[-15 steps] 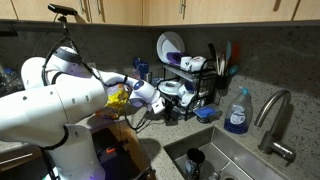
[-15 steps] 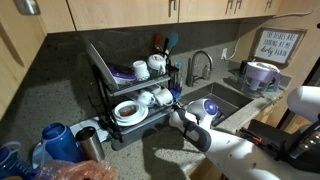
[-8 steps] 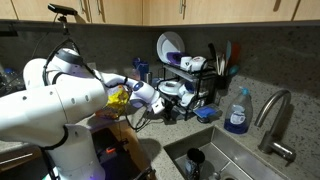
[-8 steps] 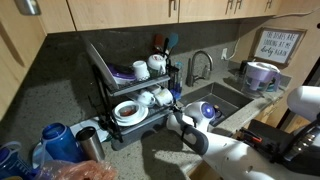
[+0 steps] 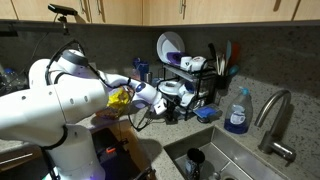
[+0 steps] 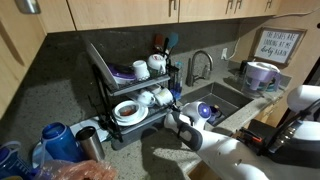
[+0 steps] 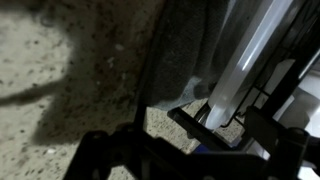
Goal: Remove the white mug from the bottom shelf of the dish rack and place it on the countertop
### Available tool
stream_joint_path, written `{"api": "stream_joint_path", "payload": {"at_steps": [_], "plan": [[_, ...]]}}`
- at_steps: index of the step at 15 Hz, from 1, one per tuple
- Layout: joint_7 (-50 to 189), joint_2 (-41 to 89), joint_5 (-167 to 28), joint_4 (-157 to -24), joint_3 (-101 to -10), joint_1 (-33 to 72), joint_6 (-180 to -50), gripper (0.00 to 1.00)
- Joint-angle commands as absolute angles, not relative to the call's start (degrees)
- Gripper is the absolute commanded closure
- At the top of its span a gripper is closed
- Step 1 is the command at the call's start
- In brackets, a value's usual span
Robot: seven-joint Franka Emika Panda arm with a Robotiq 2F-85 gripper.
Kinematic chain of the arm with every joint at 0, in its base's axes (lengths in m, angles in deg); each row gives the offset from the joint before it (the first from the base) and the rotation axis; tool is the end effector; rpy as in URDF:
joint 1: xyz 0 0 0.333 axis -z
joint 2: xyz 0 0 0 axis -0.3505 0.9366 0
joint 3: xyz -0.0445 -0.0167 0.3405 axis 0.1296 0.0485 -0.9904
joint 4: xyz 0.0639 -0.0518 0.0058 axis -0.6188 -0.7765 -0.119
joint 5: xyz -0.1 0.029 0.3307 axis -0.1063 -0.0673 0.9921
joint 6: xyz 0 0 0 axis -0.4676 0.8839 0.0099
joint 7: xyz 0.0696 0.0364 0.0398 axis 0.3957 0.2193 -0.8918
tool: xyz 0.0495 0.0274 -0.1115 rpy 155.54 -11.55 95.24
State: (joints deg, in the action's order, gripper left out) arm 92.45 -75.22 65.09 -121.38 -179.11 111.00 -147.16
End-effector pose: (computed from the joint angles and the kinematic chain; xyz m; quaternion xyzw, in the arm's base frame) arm 0.4629 0.1405 0.1337 -0.6466 0.6332 -0.4037 0.1343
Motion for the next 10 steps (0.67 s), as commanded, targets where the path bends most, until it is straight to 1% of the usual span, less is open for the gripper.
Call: {"api": "stream_joint_path", "payload": {"at_steps": [1, 10], "plan": [[93.07, -73.64, 65.14, -120.87, -178.48, 112.39, -149.05, 0.0], [92.82, -68.19, 60.76, -124.5, -176.46, 111.76, -148.16, 0.0]]}}
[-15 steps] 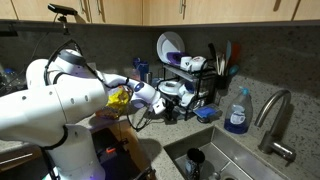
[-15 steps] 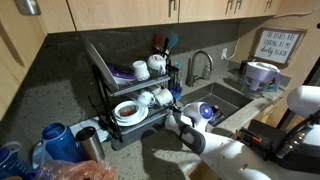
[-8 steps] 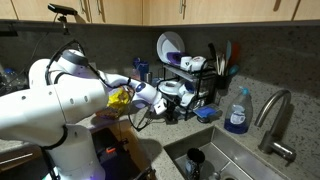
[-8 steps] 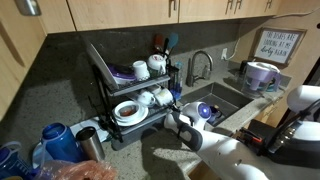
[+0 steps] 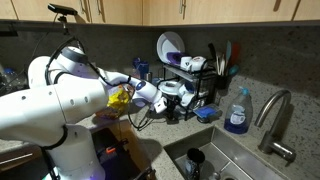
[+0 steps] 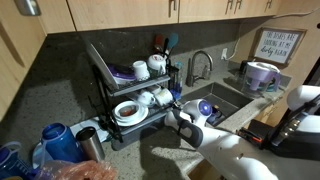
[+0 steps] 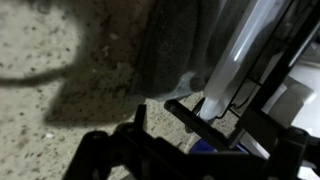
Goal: Remove the white mug from the bottom shelf of the dish rack and place it on the countertop
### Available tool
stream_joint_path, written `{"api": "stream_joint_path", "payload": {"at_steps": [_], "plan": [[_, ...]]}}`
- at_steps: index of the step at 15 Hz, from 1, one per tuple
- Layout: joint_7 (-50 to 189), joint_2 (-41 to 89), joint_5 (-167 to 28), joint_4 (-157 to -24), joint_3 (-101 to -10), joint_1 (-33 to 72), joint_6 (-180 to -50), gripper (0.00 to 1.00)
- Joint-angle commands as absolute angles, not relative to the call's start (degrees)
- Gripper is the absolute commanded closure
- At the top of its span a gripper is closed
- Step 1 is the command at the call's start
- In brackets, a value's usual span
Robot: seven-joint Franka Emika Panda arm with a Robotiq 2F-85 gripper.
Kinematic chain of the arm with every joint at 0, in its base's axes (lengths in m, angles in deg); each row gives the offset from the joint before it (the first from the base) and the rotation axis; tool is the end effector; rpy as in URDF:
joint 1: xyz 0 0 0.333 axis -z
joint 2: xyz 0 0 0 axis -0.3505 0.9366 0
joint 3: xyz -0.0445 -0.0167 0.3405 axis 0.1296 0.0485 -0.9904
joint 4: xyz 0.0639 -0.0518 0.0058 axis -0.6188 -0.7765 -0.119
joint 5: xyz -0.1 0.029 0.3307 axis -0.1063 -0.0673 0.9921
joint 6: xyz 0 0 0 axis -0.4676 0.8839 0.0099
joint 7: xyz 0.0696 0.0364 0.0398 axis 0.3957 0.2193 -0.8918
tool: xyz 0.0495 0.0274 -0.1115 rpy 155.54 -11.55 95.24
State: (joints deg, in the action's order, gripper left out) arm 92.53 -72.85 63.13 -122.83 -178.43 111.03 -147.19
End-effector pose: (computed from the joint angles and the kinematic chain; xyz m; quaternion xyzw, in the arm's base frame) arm 0.4618 0.1376 0.1473 -0.6450 0.6374 -0.4003 0.1318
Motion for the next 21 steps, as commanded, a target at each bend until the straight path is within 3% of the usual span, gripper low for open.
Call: {"api": "stream_joint_path", "payload": {"at_steps": [1, 21], "plan": [[92.89, -67.79, 60.14, -124.65, -175.86, 111.78, -148.23, 0.0], [92.98, -63.15, 52.22, -128.29, -174.4, 109.67, -147.08, 0.0]]}}
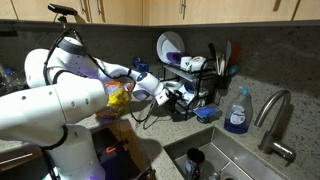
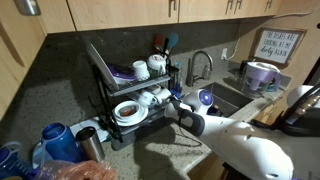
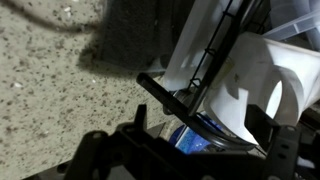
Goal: Remove the white mug from the bottom shelf of the dish rack and place it on the countertop
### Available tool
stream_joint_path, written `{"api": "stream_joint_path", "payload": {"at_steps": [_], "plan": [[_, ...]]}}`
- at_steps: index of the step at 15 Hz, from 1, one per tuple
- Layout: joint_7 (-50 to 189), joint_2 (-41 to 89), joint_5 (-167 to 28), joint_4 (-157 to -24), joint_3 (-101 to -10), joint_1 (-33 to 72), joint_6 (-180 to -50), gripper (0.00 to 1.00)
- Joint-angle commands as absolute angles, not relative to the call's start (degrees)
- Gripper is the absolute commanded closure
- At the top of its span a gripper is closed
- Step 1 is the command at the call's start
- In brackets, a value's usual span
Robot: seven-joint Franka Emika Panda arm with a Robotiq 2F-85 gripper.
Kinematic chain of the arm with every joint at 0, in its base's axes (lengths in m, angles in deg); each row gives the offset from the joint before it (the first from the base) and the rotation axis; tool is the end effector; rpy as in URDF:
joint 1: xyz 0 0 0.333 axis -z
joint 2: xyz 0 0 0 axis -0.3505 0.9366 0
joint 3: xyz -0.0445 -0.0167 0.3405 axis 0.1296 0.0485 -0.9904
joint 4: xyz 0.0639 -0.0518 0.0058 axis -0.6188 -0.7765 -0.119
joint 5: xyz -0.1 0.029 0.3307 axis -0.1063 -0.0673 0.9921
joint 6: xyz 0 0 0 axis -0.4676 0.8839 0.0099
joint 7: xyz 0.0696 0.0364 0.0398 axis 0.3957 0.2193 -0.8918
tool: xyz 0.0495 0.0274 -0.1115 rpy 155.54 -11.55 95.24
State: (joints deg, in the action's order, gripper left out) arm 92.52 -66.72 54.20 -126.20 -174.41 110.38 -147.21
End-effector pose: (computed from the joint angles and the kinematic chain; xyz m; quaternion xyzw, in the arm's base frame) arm 0.4667 0.1329 0.1988 -0.6577 0.6255 -0.4025 0.1191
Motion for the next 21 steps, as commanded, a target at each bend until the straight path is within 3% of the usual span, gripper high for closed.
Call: {"api": "stream_joint_path", "payload": {"at_steps": [1, 14, 21], "plan": [[93.05, -62.97, 51.81, -128.55, -174.44, 109.54, -147.01, 0.0], [91.63, -59.35, 52.53, -132.4, -169.9, 102.82, -145.79, 0.0], [93.02, -60.42, 52.76, -131.12, -170.28, 104.7, -147.11, 0.0]]}}
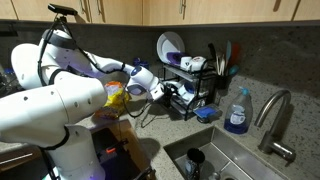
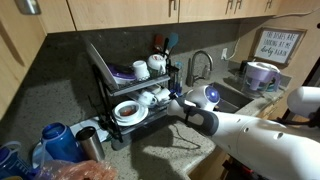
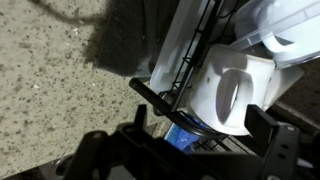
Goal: Remove the white mug from the bottom shelf of the dish rack and place it on the countertop
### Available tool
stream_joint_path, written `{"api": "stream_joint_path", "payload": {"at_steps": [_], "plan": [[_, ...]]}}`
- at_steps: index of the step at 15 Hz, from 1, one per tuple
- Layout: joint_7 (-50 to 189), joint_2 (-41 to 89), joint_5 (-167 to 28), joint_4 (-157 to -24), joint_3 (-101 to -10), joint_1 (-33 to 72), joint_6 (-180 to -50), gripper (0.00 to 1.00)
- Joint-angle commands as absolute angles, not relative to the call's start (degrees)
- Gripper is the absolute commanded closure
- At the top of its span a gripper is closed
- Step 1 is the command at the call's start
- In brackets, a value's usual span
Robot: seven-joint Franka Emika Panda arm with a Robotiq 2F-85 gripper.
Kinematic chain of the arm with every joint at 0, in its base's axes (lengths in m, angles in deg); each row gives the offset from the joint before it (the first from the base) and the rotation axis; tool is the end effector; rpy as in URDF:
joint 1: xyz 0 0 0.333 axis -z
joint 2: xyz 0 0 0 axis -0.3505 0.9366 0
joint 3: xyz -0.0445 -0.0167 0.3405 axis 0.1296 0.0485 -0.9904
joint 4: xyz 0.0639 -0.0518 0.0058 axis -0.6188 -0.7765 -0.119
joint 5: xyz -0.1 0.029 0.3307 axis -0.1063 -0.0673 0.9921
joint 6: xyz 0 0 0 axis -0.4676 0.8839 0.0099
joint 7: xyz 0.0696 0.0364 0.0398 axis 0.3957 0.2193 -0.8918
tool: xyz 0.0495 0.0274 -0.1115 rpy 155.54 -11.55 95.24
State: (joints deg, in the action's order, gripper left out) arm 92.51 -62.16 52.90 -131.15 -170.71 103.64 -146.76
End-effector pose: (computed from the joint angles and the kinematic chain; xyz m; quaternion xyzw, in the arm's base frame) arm 0.4412 0.1515 0.2342 -0.6631 0.6193 -0.3950 0.1443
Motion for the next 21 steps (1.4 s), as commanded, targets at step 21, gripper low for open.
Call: {"api": "stream_joint_path", "payload": {"at_steps": [21], "plan": [[93.64, -62.68, 53.32, -122.23, -172.86, 113.55, -147.26, 0.0]]}}
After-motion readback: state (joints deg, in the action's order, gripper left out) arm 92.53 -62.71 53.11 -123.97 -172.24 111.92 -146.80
